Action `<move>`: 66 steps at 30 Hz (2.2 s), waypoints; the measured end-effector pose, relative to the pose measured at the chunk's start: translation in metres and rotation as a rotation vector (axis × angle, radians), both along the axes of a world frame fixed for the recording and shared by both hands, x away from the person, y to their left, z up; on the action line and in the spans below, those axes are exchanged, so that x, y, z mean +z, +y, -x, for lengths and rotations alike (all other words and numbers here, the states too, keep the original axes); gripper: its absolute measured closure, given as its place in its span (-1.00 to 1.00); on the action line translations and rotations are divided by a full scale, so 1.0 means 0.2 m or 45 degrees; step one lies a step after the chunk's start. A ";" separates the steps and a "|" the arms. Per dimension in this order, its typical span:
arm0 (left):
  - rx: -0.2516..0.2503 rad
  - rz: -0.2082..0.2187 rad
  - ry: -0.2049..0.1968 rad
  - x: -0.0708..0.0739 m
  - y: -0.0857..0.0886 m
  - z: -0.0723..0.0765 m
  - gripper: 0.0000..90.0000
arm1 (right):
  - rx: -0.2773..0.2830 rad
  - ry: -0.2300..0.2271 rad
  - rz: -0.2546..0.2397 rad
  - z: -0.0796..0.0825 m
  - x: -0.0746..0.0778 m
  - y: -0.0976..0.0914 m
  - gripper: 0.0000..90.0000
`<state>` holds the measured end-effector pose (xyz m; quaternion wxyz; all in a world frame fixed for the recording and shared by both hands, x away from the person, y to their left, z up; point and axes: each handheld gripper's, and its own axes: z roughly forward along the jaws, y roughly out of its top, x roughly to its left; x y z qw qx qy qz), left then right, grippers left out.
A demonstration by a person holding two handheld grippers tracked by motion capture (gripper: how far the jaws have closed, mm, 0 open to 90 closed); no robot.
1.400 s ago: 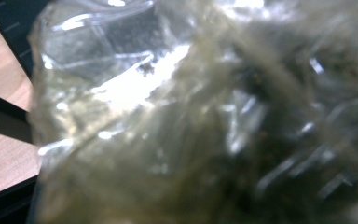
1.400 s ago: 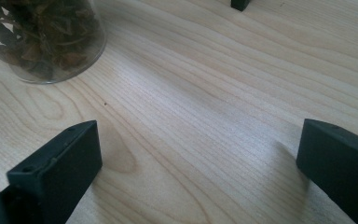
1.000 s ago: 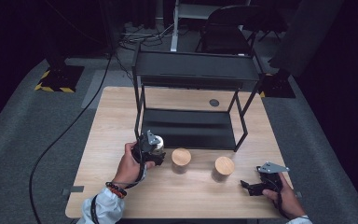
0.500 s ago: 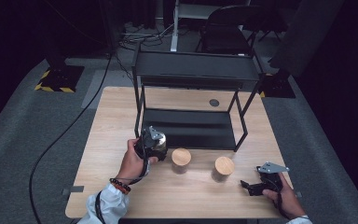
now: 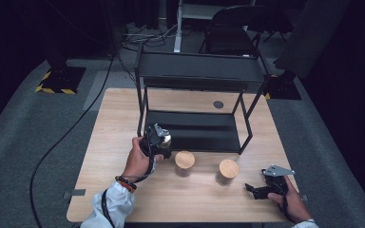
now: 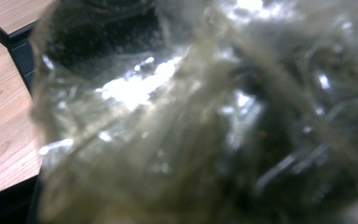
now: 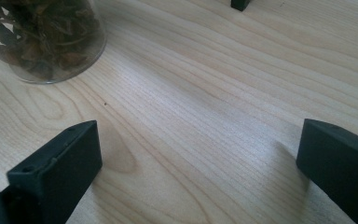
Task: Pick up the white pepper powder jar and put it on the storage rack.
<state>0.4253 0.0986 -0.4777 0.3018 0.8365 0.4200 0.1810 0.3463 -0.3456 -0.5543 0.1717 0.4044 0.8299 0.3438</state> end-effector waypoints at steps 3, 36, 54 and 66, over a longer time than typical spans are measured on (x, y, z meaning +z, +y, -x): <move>0.017 0.004 0.003 0.00 0.00 -0.03 -0.34 | 0.000 0.000 0.000 0.00 0.00 0.00 -1.00; 0.092 0.031 0.009 -0.03 -0.06 -0.17 -0.34 | 0.000 0.000 0.000 0.00 0.00 0.00 -1.00; 0.137 -0.003 0.009 -0.05 -0.11 -0.27 -0.34 | 0.000 0.000 0.000 0.00 0.00 0.00 -1.00; 0.173 -0.023 0.030 -0.09 -0.12 -0.32 -0.34 | 0.000 -0.001 0.000 0.00 0.00 0.00 -1.00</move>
